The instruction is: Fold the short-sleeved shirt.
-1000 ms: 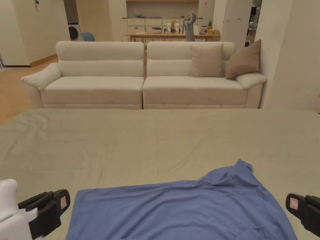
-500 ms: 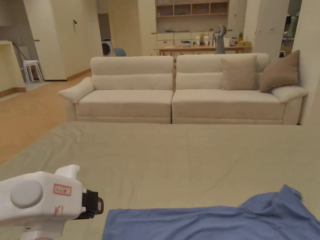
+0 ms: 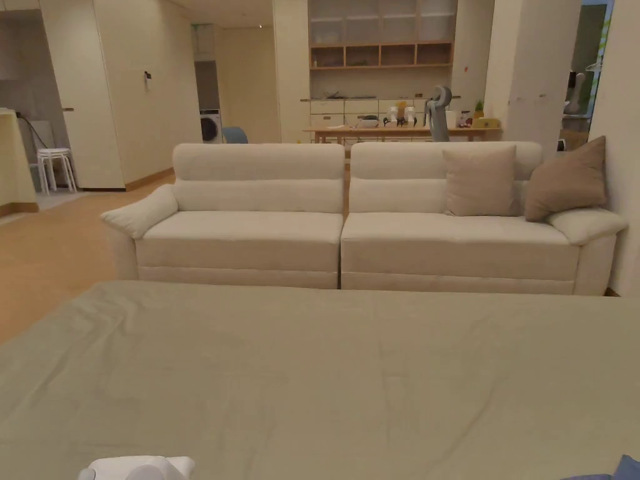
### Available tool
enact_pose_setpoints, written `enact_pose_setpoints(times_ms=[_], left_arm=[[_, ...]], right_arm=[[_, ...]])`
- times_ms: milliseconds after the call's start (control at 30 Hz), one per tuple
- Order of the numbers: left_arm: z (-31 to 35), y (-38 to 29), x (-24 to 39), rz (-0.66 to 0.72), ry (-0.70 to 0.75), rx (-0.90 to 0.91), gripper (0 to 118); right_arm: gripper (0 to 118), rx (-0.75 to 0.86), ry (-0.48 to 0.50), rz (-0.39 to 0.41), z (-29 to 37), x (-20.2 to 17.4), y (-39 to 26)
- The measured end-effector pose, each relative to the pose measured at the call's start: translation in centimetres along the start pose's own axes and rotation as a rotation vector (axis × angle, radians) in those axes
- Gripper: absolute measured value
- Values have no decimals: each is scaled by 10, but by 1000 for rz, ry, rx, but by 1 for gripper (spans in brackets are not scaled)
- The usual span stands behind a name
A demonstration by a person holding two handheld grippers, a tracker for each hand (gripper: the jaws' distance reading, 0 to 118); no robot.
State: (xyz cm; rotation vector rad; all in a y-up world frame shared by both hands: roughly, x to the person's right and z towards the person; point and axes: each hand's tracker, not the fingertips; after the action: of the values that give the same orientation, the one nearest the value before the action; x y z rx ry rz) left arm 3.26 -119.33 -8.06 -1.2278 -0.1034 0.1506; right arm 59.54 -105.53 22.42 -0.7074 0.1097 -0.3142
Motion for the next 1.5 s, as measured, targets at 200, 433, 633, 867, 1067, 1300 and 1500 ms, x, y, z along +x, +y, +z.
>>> enact_pose_setpoints(times_ms=[200, 433, 633, 867, 1067, 1300, 1500], left_arm=[[10, -15, 15, -90, 86, 116, 117], [45, -47, 49, -227, 91, 284, 1], [67, -50, 61, -208, 62, 299, 1], [114, -47, 57, -100, -44, 365, 1], [120, -50, 69, -110, -46, 327, 1], [108, -46, 66, -90, -14, 282, 1], [94, -48, 64, -92, 11, 250, 1]], right_arm=[[0, -34, -7, 4, -13, 1, 0], [0, -54, 25, -40, -22, 3, 1], [0, 57, 95, -137, -40, 39, 54], [3, -21, -86, -46, -145, 95, 153], [111, -231, -190, -17, -252, 128, 152], [108, -404, -280, -41, -311, 144, 157], [30, -384, -282, 208, -294, 95, 148]])
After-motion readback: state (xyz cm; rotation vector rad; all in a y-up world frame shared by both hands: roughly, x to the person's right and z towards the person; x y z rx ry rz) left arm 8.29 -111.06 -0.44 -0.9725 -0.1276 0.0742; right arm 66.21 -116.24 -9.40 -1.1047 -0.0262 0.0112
